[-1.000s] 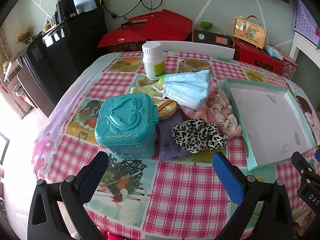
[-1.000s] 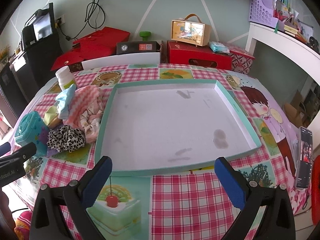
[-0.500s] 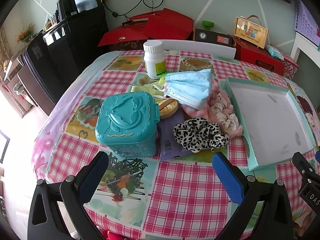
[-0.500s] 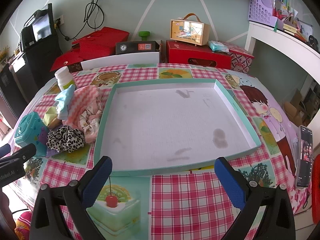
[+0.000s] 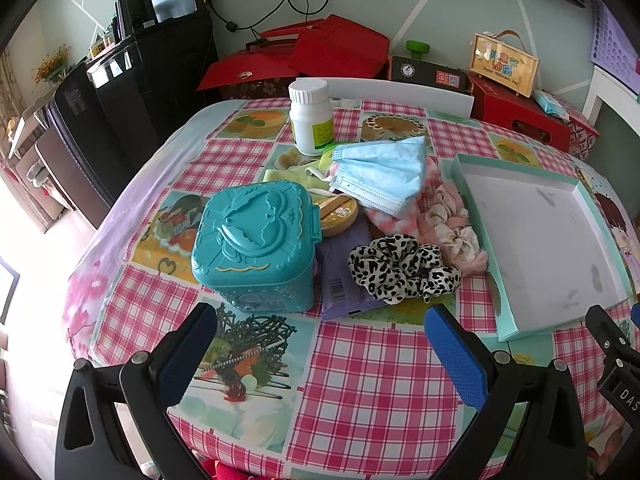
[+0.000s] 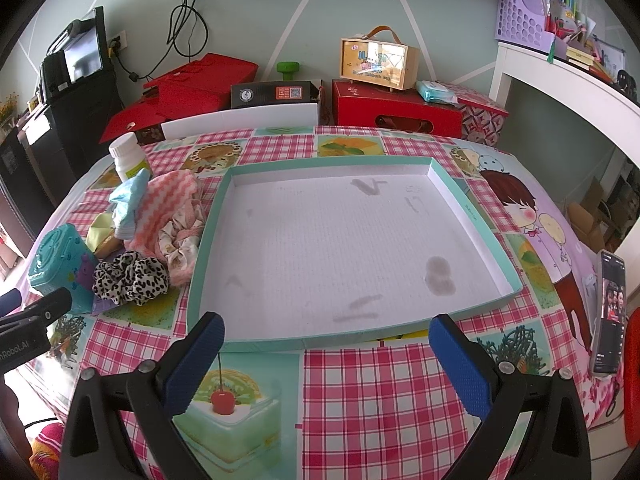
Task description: Organize soft objects
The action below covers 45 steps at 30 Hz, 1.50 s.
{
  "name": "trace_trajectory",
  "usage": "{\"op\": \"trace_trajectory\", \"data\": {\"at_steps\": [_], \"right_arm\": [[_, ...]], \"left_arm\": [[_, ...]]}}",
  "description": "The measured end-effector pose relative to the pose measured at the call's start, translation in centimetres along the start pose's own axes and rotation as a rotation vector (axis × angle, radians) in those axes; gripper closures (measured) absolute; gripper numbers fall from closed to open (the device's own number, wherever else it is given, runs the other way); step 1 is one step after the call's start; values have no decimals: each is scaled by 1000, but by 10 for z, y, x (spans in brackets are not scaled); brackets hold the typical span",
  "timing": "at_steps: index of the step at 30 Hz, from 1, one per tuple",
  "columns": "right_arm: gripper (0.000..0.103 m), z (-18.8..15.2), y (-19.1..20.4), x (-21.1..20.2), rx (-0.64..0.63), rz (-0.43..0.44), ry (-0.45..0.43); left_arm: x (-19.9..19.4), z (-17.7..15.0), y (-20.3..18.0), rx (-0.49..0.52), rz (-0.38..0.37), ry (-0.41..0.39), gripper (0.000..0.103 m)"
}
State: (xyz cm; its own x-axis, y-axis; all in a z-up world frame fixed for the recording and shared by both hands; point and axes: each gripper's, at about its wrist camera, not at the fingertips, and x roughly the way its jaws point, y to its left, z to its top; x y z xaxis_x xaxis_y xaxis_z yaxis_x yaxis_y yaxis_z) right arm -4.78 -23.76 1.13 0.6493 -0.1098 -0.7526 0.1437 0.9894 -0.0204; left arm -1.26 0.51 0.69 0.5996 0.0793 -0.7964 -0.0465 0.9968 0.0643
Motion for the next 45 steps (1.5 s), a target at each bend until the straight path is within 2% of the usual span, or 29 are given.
{"op": "trace_trajectory", "data": {"at_steps": [15,19,25,32,36,45], "right_arm": [[0,-3,1,0,-7,-8,-6],[0,-2,0,-9,-1,19,-24],[0,15,14,-23,-40,71,-75],[0,50,47,-35,-79,171,-140],[0,64,73,-31,-111,225,-158],[0,73,110,6,-149,308,-98]], "left_arm": [[-2,1,3,-27,-11,3,0],[-11,4,14,-50,-70,4,0],[-35,36,52,-141,-162,-62,0],[-32,60,101,-219,-201,-94,0],[-24,66,125,-245,-168,-131,0],[13,82,160,-295,-187,-18,0]]}}
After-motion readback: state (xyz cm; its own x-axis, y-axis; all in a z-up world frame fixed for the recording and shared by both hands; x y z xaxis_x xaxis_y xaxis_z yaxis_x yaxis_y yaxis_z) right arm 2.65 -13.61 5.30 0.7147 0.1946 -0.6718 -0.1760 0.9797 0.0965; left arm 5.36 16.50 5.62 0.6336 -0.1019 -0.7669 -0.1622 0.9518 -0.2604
